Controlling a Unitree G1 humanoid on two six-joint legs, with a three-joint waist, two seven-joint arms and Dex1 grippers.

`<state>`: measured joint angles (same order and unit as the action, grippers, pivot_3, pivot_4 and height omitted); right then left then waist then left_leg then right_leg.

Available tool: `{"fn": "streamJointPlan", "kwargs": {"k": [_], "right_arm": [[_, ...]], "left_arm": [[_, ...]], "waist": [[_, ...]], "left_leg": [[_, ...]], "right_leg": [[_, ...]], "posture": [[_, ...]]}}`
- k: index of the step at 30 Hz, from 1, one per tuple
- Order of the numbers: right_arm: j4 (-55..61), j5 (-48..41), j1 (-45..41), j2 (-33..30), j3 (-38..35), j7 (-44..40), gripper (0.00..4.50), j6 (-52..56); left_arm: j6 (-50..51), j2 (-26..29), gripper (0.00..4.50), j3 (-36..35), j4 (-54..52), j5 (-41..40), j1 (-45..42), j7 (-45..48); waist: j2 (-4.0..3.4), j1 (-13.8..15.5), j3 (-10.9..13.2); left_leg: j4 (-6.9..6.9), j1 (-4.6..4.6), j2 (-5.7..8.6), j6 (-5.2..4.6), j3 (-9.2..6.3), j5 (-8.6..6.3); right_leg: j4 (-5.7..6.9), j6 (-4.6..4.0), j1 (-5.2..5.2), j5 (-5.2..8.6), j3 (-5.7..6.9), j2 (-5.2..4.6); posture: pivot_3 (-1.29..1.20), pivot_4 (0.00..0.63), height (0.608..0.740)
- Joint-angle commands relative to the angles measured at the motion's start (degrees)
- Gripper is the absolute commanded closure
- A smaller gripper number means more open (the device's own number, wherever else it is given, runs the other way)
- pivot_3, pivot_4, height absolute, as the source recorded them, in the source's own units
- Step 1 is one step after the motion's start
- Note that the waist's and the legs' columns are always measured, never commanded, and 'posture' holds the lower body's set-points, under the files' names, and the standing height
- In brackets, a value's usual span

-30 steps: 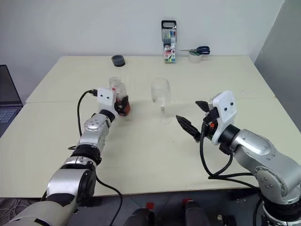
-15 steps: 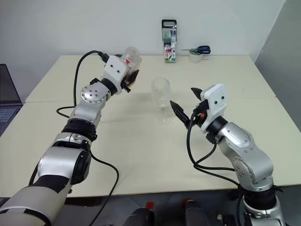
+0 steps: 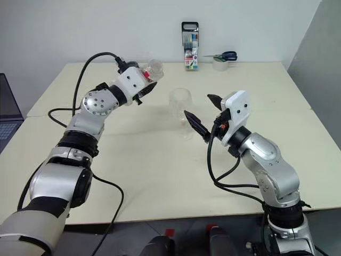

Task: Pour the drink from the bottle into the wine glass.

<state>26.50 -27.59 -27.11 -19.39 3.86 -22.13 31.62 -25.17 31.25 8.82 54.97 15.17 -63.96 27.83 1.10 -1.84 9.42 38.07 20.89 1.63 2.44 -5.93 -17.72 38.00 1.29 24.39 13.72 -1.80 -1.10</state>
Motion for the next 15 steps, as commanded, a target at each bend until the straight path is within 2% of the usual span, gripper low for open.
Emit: {"fn": "streamJointPlan", "kwargs": {"k": [1,15], "right_arm": [[0.6,0.9,-1.6,0.9,0.8,-1.2,0.00,-2.1],[0.0,1.1,-3.1,3.2,0.3,-2.3,0.00,-2.2]], "left_arm": [[-2.3,1.5,2.81,0.3,-3.0,1.3,-1.3,-1.0],[-4.9,2.0,2.81,2.3,-1.5,5.8,-4.5,-2.8]], "waist": [[0.00,0.0,0.0],[0.00,0.0,0.0]], "left_leg": [[0.00,0.01,0.00,0.00,0.00,0.00],[0.02,0.02,0.01,0.00,0.00,0.00]], "right_leg": [[0.00,0.00,0.00,0.00,0.00,0.00],[0.02,0.00,0.02,0.00,0.00,-0.01]], "posture": [[0.00,0.150,0.740],[0.00,0.150,0.740]]}}
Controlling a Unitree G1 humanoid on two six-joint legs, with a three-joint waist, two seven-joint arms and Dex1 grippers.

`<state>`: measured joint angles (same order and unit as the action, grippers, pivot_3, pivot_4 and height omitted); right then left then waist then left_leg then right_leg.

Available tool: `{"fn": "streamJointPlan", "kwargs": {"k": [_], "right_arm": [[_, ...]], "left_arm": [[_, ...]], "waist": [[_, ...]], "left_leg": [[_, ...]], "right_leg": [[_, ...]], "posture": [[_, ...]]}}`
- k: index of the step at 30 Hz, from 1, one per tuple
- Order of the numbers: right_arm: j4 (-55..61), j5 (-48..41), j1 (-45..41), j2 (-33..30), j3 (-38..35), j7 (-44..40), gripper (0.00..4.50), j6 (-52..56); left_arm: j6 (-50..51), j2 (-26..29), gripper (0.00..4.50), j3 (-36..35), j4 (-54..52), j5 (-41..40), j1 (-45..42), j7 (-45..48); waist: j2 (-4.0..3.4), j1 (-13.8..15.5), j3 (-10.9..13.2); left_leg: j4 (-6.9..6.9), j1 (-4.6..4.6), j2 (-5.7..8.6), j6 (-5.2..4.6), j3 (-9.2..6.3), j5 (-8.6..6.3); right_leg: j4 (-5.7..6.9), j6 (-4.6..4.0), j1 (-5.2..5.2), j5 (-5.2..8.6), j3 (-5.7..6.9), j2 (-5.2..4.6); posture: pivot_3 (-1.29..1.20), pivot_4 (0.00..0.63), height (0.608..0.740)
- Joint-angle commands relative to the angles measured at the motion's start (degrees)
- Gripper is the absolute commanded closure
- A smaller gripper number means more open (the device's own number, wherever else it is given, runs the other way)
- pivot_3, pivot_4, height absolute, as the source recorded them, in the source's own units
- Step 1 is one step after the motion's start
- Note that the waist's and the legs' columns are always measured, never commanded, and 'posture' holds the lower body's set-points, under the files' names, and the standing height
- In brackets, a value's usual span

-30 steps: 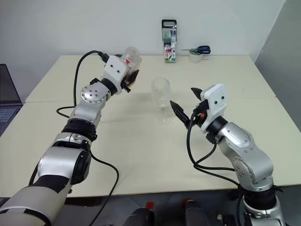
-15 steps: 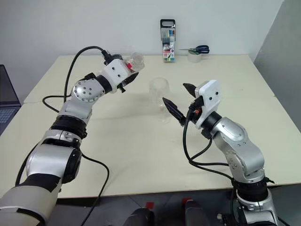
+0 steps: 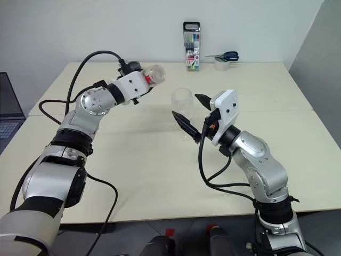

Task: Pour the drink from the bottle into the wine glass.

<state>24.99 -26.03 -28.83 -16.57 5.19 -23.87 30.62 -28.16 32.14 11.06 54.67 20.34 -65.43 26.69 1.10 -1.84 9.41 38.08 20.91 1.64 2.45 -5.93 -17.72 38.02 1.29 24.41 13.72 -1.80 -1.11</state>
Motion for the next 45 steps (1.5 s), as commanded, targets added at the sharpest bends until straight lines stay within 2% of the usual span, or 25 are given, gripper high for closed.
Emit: {"fn": "streamJointPlan", "kwargs": {"k": [1,16,45], "right_arm": [[1.4,-0.2,-1.2,0.4,-0.9,-0.6,0.00,-1.4],[0.0,1.8,-0.1,2.1,-0.8,0.6,0.00,-3.2],[-0.2,3.4,0.2,3.1,-1.6,1.5,0.00,-3.6]], "left_arm": [[-2.4,1.4,2.81,0.3,-1.1,1.1,-3.4,-1.9],[-5.9,2.7,2.81,4.5,2.5,7.6,-8.4,-4.9],[-9.6,2.3,2.81,9.9,7.3,13.9,-12.9,-9.8]], "waist": [[0.00,0.0,0.0],[0.00,0.0,0.0],[0.00,0.0,0.0]], "left_leg": [[0.00,0.00,0.00,0.00,0.00,0.00],[0.00,0.00,0.03,0.00,0.02,0.00],[0.00,0.00,0.06,-0.01,0.23,0.00]], "right_leg": [[0.01,0.00,0.00,0.00,0.00,0.00],[0.04,0.00,0.01,0.00,0.01,0.00],[0.06,0.00,0.01,0.00,-0.01,0.00]], "posture": [[0.00,0.150,0.740],[0.00,0.150,0.740],[0.00,0.150,0.740]]}}
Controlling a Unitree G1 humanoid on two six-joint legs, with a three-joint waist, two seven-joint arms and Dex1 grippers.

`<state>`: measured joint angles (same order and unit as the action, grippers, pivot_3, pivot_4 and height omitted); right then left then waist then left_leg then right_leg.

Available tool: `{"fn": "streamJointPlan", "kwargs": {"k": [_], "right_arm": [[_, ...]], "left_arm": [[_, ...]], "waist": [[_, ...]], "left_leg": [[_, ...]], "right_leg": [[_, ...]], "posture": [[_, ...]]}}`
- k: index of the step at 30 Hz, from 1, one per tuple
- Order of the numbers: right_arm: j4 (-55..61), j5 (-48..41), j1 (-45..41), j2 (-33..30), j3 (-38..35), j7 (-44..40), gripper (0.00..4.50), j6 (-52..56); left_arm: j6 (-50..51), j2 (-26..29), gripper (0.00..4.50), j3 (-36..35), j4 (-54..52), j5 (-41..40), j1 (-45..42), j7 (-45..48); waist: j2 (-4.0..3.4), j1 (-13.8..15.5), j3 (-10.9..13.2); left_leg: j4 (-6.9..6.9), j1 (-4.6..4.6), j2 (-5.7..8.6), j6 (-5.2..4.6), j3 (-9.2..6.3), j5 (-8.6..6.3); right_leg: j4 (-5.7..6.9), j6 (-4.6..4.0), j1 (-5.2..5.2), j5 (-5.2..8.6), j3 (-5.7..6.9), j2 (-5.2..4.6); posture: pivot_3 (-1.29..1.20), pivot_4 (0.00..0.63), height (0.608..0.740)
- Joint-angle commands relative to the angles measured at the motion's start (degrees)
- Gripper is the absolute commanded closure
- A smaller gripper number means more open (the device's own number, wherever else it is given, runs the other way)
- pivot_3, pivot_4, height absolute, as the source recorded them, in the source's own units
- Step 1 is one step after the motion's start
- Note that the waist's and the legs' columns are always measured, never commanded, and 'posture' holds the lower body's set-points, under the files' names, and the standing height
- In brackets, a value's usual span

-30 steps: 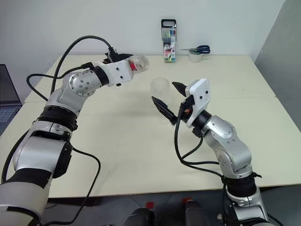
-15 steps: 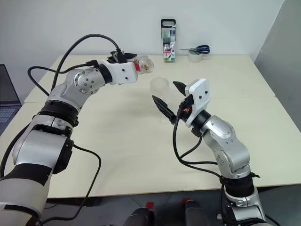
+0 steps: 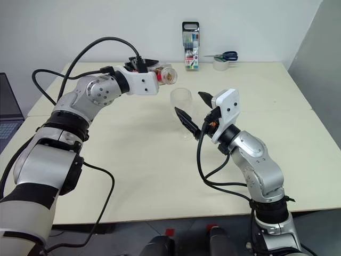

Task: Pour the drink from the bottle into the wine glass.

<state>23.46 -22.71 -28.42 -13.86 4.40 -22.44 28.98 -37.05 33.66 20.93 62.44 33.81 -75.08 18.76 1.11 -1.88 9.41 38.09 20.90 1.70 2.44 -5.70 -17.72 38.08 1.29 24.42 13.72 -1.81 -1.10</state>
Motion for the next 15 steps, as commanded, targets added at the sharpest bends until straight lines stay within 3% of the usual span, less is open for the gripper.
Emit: {"fn": "streamJointPlan", "kwargs": {"k": [1,15], "right_arm": [[1.3,0.2,-0.2,0.5,-0.8,0.2,0.00,-2.0],[1.7,1.0,0.8,1.4,-0.7,0.0,0.00,-2.6]], "left_arm": [[-0.7,0.8,2.81,0.1,-0.2,0.6,-3.5,-2.0],[-3.0,1.9,2.81,2.6,0.6,4.6,-5.4,-4.8]], "waist": [[0.00,0.0,0.0],[0.00,0.0,0.0]], "left_leg": [[0.00,0.00,0.02,0.00,0.00,0.00],[0.00,0.00,0.07,0.00,0.04,0.00]], "right_leg": [[0.00,0.00,0.00,0.00,0.00,0.00],[0.02,0.00,0.01,0.00,-0.02,0.00]], "posture": [[0.00,0.150,0.740],[0.00,0.150,0.740]]}}
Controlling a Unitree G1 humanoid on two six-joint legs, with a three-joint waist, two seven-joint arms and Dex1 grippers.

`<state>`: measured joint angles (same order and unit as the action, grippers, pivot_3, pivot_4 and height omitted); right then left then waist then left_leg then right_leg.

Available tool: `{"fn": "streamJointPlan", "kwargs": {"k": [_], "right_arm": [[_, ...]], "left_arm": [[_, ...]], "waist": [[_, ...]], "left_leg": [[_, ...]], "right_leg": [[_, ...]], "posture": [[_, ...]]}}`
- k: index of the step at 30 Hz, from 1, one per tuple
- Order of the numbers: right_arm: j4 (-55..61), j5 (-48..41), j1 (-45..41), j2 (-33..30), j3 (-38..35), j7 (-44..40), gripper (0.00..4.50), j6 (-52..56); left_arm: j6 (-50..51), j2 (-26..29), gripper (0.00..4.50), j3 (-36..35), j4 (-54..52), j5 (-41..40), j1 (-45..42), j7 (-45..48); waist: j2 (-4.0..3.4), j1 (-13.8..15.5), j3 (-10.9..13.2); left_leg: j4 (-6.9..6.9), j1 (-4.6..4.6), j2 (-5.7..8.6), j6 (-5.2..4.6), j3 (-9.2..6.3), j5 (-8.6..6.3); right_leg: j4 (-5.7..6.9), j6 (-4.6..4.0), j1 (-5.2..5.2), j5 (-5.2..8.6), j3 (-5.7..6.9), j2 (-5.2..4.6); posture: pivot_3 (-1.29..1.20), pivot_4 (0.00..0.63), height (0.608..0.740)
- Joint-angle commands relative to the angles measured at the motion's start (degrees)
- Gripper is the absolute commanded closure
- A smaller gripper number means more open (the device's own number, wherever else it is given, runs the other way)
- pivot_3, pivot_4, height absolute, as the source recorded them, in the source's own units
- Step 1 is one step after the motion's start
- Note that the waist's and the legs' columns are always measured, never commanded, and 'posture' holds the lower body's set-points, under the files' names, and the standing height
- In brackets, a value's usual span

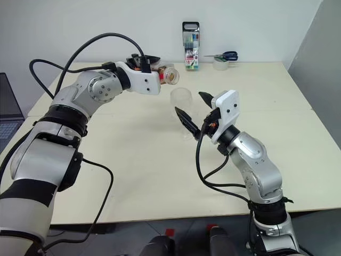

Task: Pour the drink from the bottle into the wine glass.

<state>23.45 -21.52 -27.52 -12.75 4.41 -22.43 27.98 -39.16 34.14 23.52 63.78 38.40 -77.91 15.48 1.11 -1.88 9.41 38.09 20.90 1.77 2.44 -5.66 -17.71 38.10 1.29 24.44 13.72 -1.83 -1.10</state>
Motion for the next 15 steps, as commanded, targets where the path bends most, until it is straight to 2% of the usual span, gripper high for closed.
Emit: {"fn": "streamJointPlan", "kwargs": {"k": [1,15], "right_arm": [[1.7,-0.2,-0.1,0.3,-0.7,0.0,0.00,-1.6],[1.1,-0.2,-0.6,0.7,-0.4,-0.3,0.00,-1.8]], "left_arm": [[-1.1,1.5,2.81,0.1,-0.9,0.2,-2.5,-1.5],[-1.1,2.6,2.81,1.3,0.7,2.1,-3.8,-2.7]], "waist": [[0.00,0.0,0.0],[0.00,0.0,0.0]], "left_leg": [[0.00,0.00,0.00,0.00,-0.01,0.00],[0.00,0.00,0.12,0.00,0.02,0.00]], "right_leg": [[0.00,0.00,0.00,0.00,0.01,0.00],[0.01,0.00,0.01,0.00,0.00,0.00]], "posture": [[0.00,0.150,0.740],[0.00,0.150,0.740]]}}
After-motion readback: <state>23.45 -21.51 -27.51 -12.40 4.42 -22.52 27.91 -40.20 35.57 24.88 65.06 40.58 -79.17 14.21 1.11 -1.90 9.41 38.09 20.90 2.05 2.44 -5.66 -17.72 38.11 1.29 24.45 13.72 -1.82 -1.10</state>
